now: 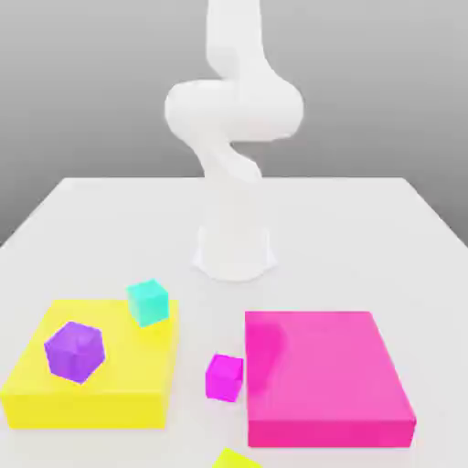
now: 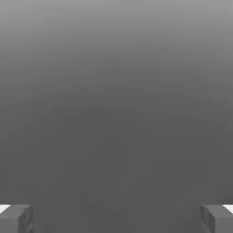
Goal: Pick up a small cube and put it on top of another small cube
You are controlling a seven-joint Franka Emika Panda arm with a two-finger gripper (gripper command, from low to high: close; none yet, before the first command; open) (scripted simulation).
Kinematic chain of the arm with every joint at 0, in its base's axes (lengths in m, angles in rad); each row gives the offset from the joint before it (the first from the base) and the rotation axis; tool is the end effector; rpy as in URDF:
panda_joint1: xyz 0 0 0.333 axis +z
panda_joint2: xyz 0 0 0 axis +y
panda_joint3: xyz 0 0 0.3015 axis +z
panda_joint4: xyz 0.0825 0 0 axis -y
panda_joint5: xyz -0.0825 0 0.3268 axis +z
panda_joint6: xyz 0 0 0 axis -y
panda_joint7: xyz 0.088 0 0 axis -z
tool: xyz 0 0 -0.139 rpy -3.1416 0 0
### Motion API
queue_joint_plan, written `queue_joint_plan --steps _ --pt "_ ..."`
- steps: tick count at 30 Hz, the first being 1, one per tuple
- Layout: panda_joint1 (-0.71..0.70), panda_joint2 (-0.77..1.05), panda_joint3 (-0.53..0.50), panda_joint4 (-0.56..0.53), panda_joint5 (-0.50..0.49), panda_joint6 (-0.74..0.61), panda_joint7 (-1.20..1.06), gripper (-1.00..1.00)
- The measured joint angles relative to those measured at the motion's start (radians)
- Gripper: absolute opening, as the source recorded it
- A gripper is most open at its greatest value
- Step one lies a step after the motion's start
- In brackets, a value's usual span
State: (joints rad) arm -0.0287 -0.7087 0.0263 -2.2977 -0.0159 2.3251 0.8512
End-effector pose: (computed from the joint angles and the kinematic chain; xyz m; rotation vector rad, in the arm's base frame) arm 0.3533 0.0017 0.6481 -2.4670 1.1119 -0.9702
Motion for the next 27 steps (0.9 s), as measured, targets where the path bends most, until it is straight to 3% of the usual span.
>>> queue_joint_plan --steps 18,27 --pt "-0.122 0.659 0.11 0.017 -0.139 0.18 0.386 0.0" --pt "-0.116 0.975 0.103 0.022 -0.117 0.278 0.514 0.0"
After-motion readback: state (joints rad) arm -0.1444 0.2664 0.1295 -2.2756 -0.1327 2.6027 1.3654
